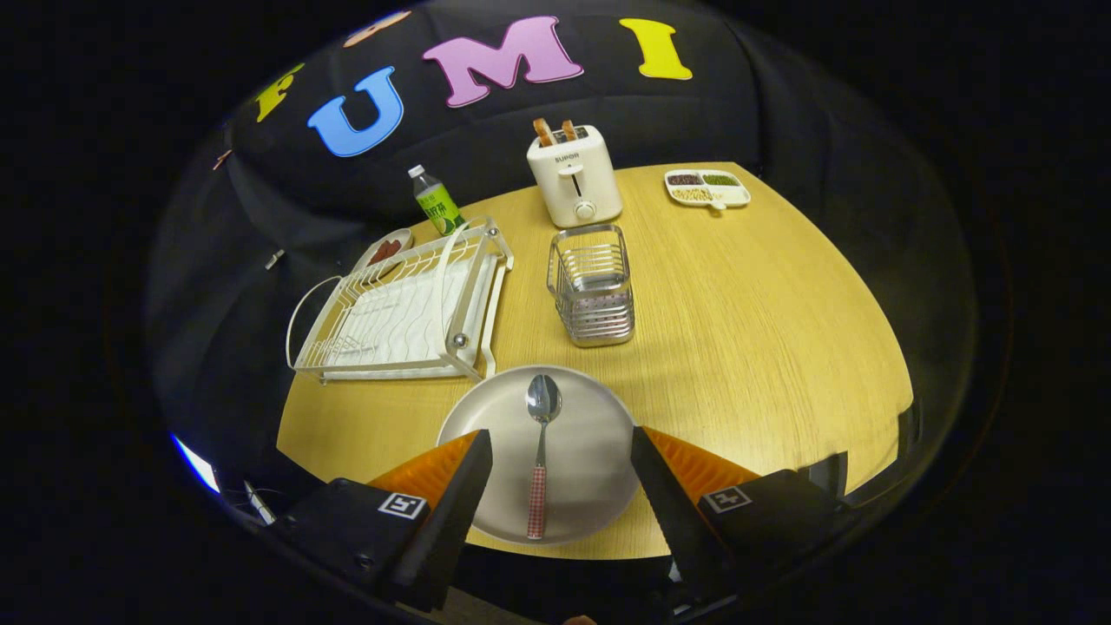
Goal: Take the plate from the dish rack, then take the spoon from the basket and place it into the plate.
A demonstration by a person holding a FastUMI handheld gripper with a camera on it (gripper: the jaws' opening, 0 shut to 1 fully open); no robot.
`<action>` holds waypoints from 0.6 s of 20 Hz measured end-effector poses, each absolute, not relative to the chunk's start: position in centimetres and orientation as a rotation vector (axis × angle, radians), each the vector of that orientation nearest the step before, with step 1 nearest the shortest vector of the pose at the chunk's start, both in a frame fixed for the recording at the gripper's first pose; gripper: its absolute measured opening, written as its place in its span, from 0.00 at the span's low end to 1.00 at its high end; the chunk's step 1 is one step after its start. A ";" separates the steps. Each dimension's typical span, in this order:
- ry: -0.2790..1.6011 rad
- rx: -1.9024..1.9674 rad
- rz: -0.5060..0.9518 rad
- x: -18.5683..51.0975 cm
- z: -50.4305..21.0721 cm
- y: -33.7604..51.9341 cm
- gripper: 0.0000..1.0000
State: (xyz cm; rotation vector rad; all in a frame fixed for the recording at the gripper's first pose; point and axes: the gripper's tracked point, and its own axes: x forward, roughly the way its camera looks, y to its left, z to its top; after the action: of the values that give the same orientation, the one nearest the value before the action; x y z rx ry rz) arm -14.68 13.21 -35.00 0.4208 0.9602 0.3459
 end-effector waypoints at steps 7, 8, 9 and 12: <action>0.716 0.333 0.344 -9.0 -26.3 11.1 0.99; 0.688 0.329 0.344 -8.3 -25.0 10.9 0.99; 0.661 0.328 0.344 -7.7 -23.7 10.8 0.99; 0.600 0.334 0.354 -6.2 -20.4 10.7 0.99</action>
State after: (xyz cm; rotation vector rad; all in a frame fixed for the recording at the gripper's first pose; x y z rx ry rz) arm -6.23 10.69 -20.45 0.3336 0.5999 0.3541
